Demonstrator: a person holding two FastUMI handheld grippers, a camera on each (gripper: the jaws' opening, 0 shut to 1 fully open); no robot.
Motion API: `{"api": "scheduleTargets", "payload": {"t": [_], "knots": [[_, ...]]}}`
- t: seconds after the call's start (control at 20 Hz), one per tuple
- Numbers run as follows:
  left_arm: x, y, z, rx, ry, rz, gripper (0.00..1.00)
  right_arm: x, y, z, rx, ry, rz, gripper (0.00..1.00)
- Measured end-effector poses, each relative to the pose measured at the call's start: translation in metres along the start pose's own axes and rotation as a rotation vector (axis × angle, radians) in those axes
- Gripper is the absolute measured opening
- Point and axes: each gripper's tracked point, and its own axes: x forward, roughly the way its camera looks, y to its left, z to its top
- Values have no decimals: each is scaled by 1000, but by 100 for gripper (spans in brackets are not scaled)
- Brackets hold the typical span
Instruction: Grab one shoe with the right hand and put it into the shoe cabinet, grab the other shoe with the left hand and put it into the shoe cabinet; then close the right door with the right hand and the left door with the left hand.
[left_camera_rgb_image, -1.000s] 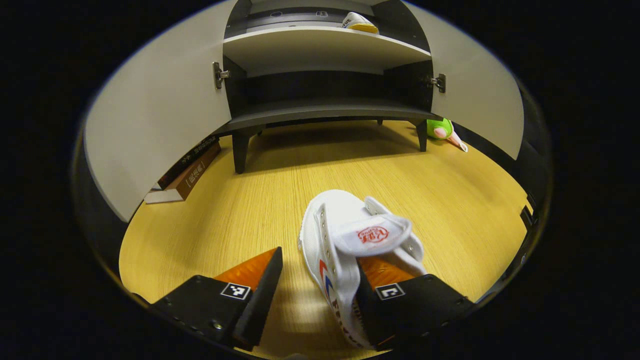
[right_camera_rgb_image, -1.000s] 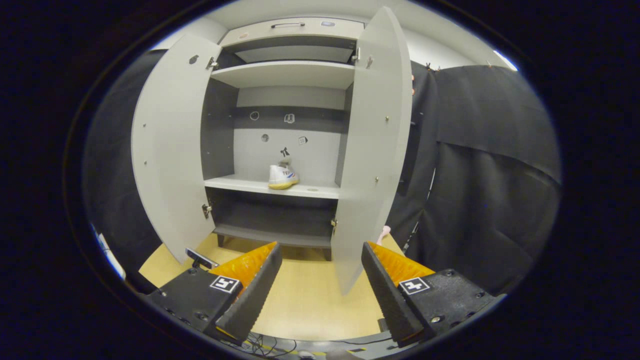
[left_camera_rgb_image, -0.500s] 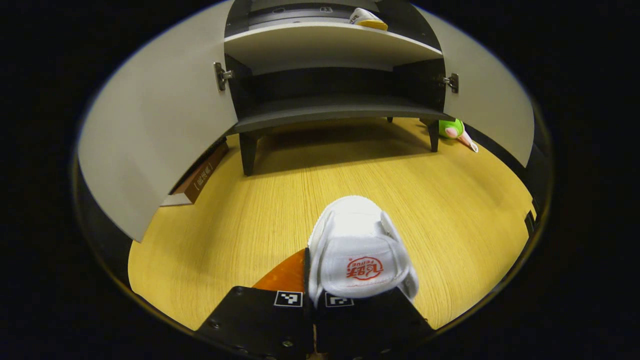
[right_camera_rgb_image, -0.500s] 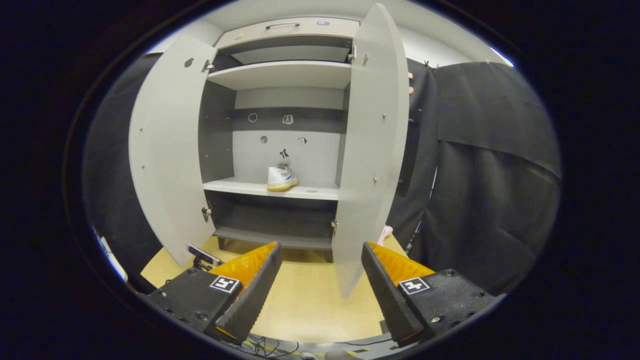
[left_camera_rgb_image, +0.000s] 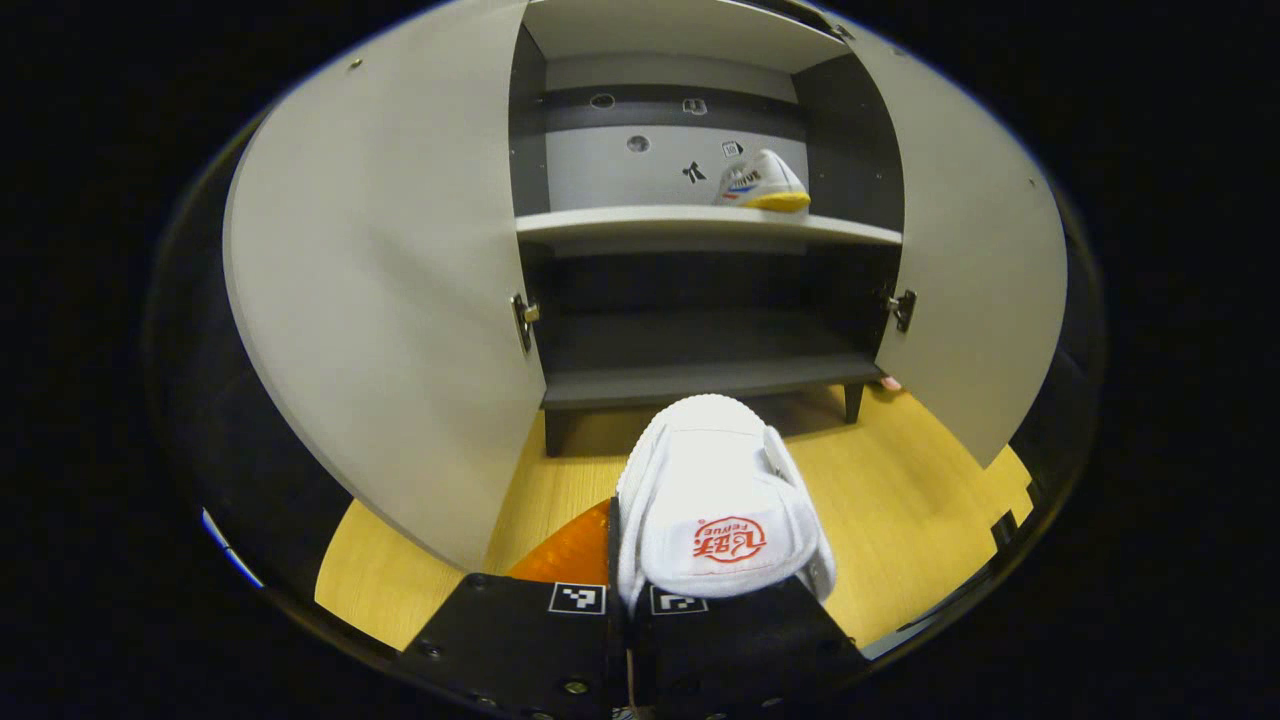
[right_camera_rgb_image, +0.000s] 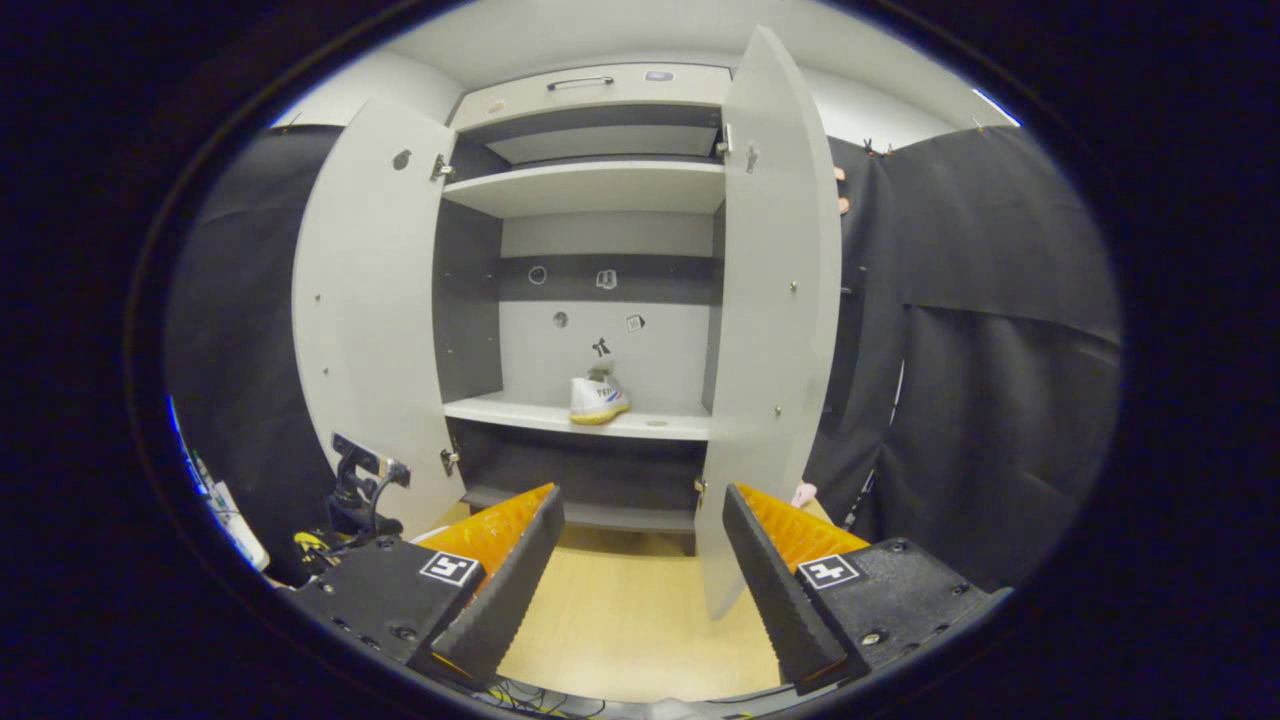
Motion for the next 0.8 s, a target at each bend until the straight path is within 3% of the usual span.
{"api": "scheduleTargets", "payload": {"t": [0.4,0.7,0.8], "knots": [[9,6,159,17,-172,44,11,3,16,26,34,-68,103,100],[72,-1,257,-10,-252,83,12,17,17,27,28,-56,155,100],[97,-6,268,-22,-259,105,12,22,14,29,34,-49,158,100]]}}
